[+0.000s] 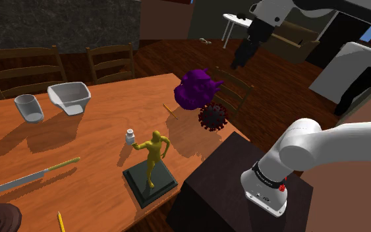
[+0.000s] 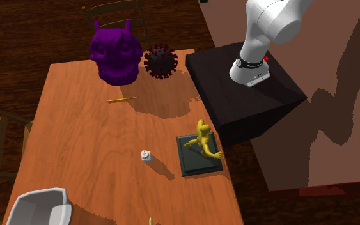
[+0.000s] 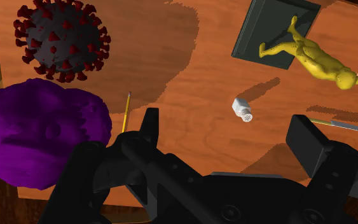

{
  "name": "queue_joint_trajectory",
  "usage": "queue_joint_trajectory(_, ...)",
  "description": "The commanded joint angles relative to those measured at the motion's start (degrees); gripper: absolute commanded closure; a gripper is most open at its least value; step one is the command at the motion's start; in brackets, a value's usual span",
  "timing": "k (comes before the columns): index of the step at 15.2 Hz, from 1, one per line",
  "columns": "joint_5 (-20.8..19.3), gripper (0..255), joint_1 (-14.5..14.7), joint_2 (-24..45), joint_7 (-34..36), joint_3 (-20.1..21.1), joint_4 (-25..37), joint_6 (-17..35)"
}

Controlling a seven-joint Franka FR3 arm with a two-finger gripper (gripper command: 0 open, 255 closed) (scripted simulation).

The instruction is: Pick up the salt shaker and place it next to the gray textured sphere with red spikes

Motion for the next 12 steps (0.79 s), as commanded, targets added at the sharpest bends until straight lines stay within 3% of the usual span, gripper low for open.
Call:
queue_joint_trajectory(1, 0.0, 0, 0.0, 0.0, 0.0, 0.0, 0.0, 0.0)
queue_joint_trajectory(12, 2.2, 0, 2.4, 14.3, 5.4, 7.6, -4.8, 18.5)
